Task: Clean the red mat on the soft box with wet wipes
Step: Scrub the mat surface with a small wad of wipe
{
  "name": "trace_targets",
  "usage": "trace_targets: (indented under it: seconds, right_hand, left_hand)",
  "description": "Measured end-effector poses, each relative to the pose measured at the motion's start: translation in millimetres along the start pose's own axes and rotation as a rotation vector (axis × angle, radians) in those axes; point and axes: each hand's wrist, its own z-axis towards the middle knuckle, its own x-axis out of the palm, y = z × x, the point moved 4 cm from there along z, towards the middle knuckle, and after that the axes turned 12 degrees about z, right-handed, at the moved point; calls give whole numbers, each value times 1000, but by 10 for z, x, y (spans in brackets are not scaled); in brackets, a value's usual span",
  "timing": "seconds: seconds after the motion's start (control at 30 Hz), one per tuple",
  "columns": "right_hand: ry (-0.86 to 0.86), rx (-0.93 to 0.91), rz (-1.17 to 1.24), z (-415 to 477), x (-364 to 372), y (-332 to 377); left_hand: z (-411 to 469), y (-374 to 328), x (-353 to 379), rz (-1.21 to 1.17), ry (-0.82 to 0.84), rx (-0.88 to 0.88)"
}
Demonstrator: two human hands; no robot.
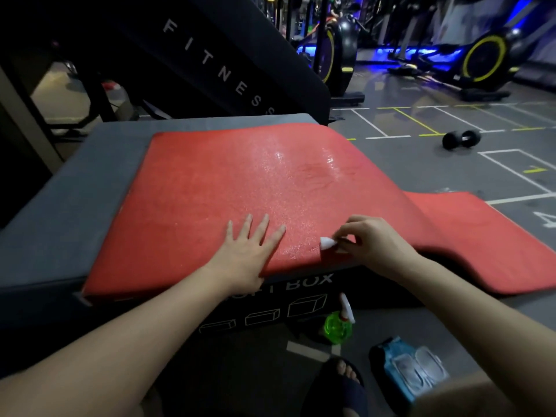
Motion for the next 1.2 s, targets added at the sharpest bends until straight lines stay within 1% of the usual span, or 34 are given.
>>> trace_targets:
  seconds: [0.03, 0.1, 0.17, 0.27, 0.37, 0.47, 0.6, 0.83, 0.93, 1.03, 1.2]
  right_hand:
    - [-45, -10, 9, -35, 12, -29]
    - [-123, -89, -13, -108, 83, -12]
    - [-166, -152, -159, -171, 179, 20]
    - [-141, -193, -415, -194, 249, -22]
    - [-107, -267, -526, -107, 237, -118]
    - [-96, -355, -468, 64, 263, -66]
    - [-106, -497, -413, 304, 432, 231]
    - [-37, -556, -377, 590, 826, 698]
    - [13, -556, -346, 614, 877, 847]
    - [59, -511, -333, 642, 921, 906]
    - [256, -405, -323, 686, 1047, 899]
  left_hand:
    - [-13, -15, -18, -5, -13, -3]
    - [-41, -10, -81, -28, -51, 4]
    - [-67, 31, -168, -53, -101, -4]
    - [-93, 84, -310, -58, -154, -41]
    - [-77, 180, -380, -56, -180, -78]
    - [-110, 344, -387, -77, -159, -96]
    - [-314, 690, -295, -104, -142, -130]
    - [-711, 1191, 29, -148, -82, -194]
    - [-855, 1305, 106, -149, -57, -198]
    - [-934, 1326, 164, -120, -29, -196]
    - [-924, 1268, 346, -93, 48, -145]
